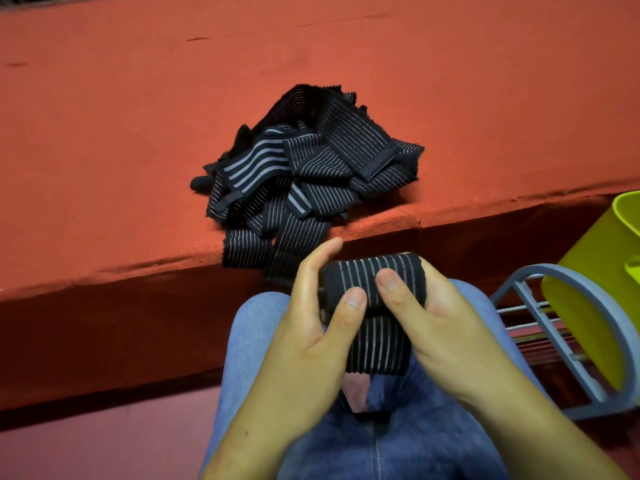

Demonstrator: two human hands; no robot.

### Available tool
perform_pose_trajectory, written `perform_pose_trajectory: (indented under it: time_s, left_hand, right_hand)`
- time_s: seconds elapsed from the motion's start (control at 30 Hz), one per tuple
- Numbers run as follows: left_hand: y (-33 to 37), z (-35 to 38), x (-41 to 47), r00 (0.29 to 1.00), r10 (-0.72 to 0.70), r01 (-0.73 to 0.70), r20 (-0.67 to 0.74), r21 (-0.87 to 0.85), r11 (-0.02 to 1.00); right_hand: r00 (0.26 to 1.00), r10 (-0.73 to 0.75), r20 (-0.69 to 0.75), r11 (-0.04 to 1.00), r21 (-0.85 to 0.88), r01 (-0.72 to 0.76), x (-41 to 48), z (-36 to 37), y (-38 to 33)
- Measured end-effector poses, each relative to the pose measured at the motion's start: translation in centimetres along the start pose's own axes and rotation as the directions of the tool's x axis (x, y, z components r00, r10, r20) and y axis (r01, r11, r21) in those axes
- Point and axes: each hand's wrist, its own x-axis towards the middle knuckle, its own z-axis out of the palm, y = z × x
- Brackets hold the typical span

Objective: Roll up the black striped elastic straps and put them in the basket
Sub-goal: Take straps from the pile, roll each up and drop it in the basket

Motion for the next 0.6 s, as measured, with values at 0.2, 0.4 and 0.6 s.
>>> perform_pose_trajectory:
  time_s: [0.2, 0.4, 0.6]
  left_hand:
    - [-0.77, -0.48, 0.31, 1.000, -0.024, 0.024, -0.008, -0.032, 0.999]
    - [-0.73, -0.37, 0.34, 0.999, -0.031, 0.029, -0.013, -0.143, 0.989]
    - [-0.08, -0.53, 0.24, 0.999, -0.037, 0.031, -0.033, -0.185, 0.982]
  right_hand:
    - [1.000, -0.002, -0.011, 0.999, -0.035, 0.002, 0.15, -0.49, 0.18]
    - [0.997, 0.065, 0.030, 0.997, 0.033, -0.066, 0.14, -0.63, 0.16]
    - [0.971, 0.222, 0.088, 0.965, 0.121, -0.231, 0.18, -0.56, 0.22]
